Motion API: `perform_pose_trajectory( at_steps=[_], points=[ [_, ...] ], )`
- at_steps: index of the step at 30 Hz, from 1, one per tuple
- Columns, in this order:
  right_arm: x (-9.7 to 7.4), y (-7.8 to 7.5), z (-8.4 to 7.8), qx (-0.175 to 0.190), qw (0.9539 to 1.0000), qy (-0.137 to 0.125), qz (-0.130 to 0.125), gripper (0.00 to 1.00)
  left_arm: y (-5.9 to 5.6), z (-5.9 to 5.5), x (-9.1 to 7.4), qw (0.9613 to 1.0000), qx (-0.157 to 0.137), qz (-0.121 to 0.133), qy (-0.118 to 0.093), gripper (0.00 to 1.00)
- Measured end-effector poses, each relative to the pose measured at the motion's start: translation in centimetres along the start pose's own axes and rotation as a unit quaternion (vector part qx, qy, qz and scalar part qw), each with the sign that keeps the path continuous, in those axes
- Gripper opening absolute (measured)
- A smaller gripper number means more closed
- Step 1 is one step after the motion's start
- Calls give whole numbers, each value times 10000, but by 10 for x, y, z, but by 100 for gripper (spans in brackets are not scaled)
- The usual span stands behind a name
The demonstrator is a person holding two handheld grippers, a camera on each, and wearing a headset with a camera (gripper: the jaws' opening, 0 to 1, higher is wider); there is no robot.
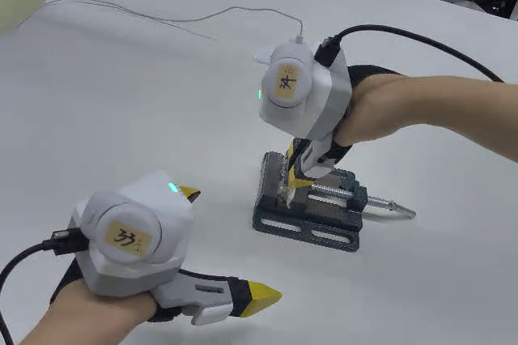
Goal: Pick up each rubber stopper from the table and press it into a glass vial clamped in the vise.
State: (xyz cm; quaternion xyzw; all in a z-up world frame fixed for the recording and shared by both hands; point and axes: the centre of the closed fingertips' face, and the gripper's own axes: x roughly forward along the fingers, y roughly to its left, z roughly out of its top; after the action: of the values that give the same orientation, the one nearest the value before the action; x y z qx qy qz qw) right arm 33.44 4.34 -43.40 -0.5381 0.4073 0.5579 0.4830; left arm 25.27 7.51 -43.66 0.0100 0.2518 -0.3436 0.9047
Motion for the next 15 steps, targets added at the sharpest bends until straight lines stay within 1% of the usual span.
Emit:
perform_pose_trajectory(
  at_steps=[1,5,9,10,15],
  points=[
    [0,0,0,38,10000,9,-16,4,0,0,0,10000,0,-3,1,99],
    [0,-1,0,456,9989,55,-74,4,-1,0,2,10000,0,-21,5,99],
    [1,0,0,312,9993,126,-142,5,-2,-1,2,10000,-10,-46,24,98],
    [1,0,0,195,9996,118,-136,6,-2,-1,2,10000,-9,-46,26,98],
    [-1,0,-2,91,9999,-40,-53,6,-1,0,1,10000,8,-34,20,98]
  ],
)
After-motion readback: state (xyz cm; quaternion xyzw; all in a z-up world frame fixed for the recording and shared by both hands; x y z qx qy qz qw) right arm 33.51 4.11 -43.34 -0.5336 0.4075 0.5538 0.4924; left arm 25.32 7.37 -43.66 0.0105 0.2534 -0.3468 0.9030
